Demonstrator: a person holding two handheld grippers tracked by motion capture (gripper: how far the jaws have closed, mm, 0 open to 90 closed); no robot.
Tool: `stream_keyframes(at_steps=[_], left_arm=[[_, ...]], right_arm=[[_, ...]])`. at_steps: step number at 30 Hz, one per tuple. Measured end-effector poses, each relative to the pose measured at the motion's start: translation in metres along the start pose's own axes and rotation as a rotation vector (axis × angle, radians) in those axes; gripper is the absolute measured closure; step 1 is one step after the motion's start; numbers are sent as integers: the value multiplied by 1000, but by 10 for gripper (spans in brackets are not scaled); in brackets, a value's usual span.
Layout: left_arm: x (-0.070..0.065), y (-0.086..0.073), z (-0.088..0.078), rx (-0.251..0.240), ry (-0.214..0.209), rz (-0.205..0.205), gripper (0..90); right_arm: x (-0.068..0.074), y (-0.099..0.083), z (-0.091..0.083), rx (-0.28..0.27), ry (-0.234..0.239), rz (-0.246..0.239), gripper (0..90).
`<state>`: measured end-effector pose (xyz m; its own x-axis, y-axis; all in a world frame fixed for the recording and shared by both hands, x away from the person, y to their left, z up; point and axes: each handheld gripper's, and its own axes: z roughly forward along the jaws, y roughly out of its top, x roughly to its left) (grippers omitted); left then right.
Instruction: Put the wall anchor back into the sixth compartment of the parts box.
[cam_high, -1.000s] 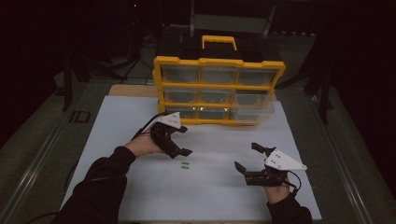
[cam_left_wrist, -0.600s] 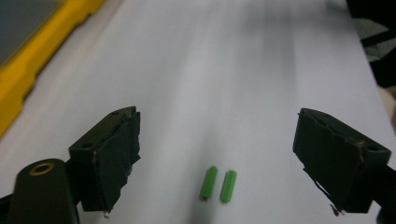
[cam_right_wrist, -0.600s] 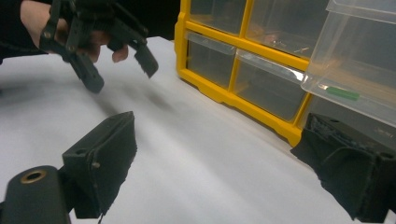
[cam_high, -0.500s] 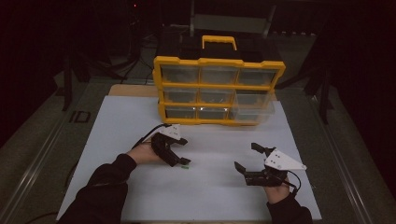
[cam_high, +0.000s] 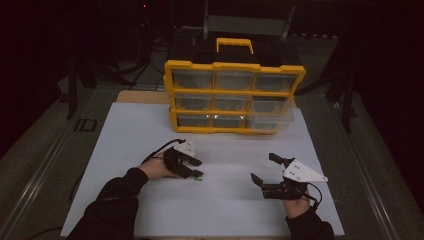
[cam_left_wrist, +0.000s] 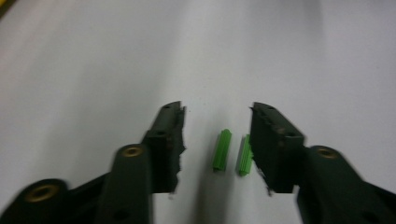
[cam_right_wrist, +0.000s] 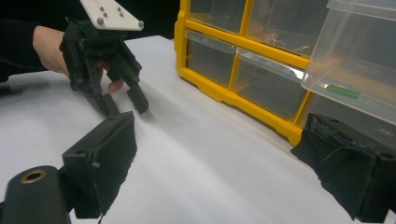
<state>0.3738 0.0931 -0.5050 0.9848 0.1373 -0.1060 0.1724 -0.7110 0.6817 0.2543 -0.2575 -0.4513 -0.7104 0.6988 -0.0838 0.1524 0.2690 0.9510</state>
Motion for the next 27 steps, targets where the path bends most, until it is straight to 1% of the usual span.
stream_keyframes(at_steps=[7,9,12,17,18,20,24,25,27], left_arm=[[2,-2,6,32,-21,4,666],[2,-2,9,50,-21,11,683],[1,-2,11,58,-27,16,715],[4,1,12,81,-21,19,805],[5,1,13,85,-29,16,822],[6,2,13,91,-35,16,824],[6,4,12,101,-30,26,832],[6,5,12,101,-22,27,833],[7,7,10,87,-23,17,833]], right_arm=[[-1,0,0,1,1,1,107],[-1,0,0,1,1,0,107],[-1,-1,0,3,1,2,107],[-1,-1,0,1,0,3,107],[-1,-1,0,1,0,2,107],[0,0,0,1,1,-1,107],[-1,-1,0,2,1,7,107],[-1,-1,0,2,1,6,107],[-1,0,0,0,2,2,107]])
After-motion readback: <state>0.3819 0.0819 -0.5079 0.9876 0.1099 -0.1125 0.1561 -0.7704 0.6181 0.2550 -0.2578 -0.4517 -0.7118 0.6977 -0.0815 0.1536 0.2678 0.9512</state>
